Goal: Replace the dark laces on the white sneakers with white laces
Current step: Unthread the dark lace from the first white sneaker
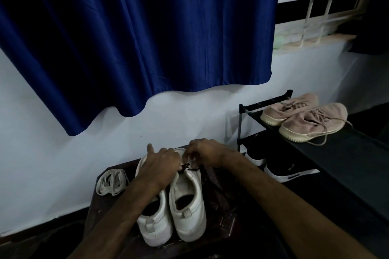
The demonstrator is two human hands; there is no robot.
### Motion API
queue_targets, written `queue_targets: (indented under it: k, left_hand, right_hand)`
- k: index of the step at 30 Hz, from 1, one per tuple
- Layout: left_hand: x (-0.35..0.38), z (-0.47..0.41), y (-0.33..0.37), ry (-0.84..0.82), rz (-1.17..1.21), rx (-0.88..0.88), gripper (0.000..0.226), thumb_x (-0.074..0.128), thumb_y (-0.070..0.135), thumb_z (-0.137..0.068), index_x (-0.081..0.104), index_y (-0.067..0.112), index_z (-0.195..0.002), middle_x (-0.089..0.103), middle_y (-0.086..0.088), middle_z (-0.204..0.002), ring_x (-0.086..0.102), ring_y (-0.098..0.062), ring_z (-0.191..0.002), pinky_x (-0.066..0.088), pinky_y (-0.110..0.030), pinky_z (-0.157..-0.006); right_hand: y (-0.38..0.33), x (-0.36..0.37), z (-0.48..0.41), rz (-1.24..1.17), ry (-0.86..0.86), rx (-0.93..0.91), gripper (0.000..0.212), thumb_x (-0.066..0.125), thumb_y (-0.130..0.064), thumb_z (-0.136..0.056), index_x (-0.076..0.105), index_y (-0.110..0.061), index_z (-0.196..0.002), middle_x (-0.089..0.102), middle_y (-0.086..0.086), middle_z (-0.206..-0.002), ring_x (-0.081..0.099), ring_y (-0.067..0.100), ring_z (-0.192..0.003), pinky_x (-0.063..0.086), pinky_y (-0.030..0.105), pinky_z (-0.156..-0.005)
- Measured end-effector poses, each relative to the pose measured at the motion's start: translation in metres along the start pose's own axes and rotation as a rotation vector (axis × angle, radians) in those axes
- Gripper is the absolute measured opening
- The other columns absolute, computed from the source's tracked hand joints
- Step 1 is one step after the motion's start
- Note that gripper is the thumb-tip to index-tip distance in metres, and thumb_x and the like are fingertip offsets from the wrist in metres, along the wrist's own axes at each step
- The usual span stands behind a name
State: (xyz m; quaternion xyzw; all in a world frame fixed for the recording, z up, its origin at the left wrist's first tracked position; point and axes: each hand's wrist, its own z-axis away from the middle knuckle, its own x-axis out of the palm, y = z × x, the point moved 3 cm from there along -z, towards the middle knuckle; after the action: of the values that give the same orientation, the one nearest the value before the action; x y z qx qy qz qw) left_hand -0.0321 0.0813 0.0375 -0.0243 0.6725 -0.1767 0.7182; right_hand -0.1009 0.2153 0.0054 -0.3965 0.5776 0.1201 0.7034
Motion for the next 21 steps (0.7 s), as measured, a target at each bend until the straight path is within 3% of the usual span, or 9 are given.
queue_targets:
  k: [3, 7, 10, 12, 14, 16, 21]
  left_hand:
    - [0.005, 0.005, -0.023, 0.104, 0.048, -0.152, 0.028, 0.043, 0.016, -0.096, 0.051, 0.021, -0.122, 0.05, 0.001, -0.124, 0.049, -0.018, -0.12, 0.031, -0.047, -0.108]
    - [0.018, 0.014, -0.059, 0.091, 0.453, -0.379, 0.023, 0.04, 0.023, -0.1, 0.057, 0.016, -0.114, 0.052, -0.006, -0.119, 0.053, -0.026, -0.116, 0.042, -0.041, -0.094]
    - [0.018, 0.014, -0.052, 0.219, 0.561, -0.276, 0.011, 0.045, 0.023, -0.1, 0.056, 0.023, -0.1, 0.053, 0.003, -0.108, 0.054, -0.02, -0.109, 0.045, -0.039, -0.088]
    - [0.004, 0.013, -0.042, 0.288, 0.667, -0.167, 0.011, 0.05, 0.029, -0.098, 0.061, 0.027, -0.101, 0.058, 0.011, -0.106, 0.056, -0.014, -0.101, 0.046, -0.035, -0.086]
    - [-0.004, 0.008, -0.029, 0.167, 0.653, -0.07, 0.014, 0.055, 0.036, -0.095, 0.067, 0.031, -0.101, 0.061, 0.014, -0.105, 0.058, -0.011, -0.099, 0.046, -0.034, -0.087]
    - [-0.005, 0.004, -0.018, 0.041, 0.48, -0.019, 0.017, 0.06, 0.041, -0.091, 0.071, 0.032, -0.1, 0.064, 0.012, -0.106, 0.06, -0.013, -0.1, 0.046, -0.034, -0.09]
    - [-0.008, -0.001, -0.015, 0.064, 0.319, -0.039, 0.012, 0.065, 0.034, -0.089, 0.072, 0.025, -0.093, 0.068, 0.008, -0.1, 0.058, -0.014, -0.1, 0.039, -0.03, -0.08]
  right_hand:
    - [0.001, 0.003, 0.0, -0.003, 0.004, 0.045, 0.031, 0.075, -0.027, -0.079, 0.066, -0.034, -0.108, 0.058, -0.004, -0.104, 0.056, 0.013, -0.099, 0.049, 0.039, -0.087]
    - [0.003, 0.006, -0.003, -0.041, -0.018, 0.074, 0.033, 0.076, -0.023, -0.077, 0.067, -0.031, -0.108, 0.059, -0.001, -0.107, 0.056, 0.014, -0.101, 0.046, 0.035, -0.088]
    - [0.001, 0.008, -0.004, -0.038, -0.025, 0.08, 0.033, 0.076, -0.018, -0.078, 0.067, -0.028, -0.109, 0.059, 0.0, -0.108, 0.057, 0.016, -0.102, 0.045, 0.031, -0.085]
    - [-0.001, 0.006, -0.004, -0.035, -0.03, 0.075, 0.032, 0.075, -0.015, -0.079, 0.068, -0.026, -0.109, 0.06, 0.002, -0.108, 0.058, 0.016, -0.101, 0.045, 0.03, -0.082]
    - [-0.001, 0.006, -0.004, -0.041, -0.036, 0.075, 0.033, 0.074, -0.013, -0.08, 0.068, -0.024, -0.11, 0.061, 0.004, -0.109, 0.057, 0.017, -0.1, 0.04, 0.025, -0.076]
    - [-0.002, 0.008, -0.003, -0.054, -0.025, 0.078, 0.033, 0.074, -0.013, -0.08, 0.068, -0.024, -0.11, 0.059, 0.003, -0.108, 0.056, 0.015, -0.097, 0.035, 0.022, -0.074]
    - [0.0, 0.012, -0.002, -0.08, 0.0, 0.076, 0.031, 0.075, -0.015, -0.079, 0.068, -0.027, -0.106, 0.059, -0.002, -0.103, 0.056, 0.011, -0.092, 0.041, 0.024, -0.078]
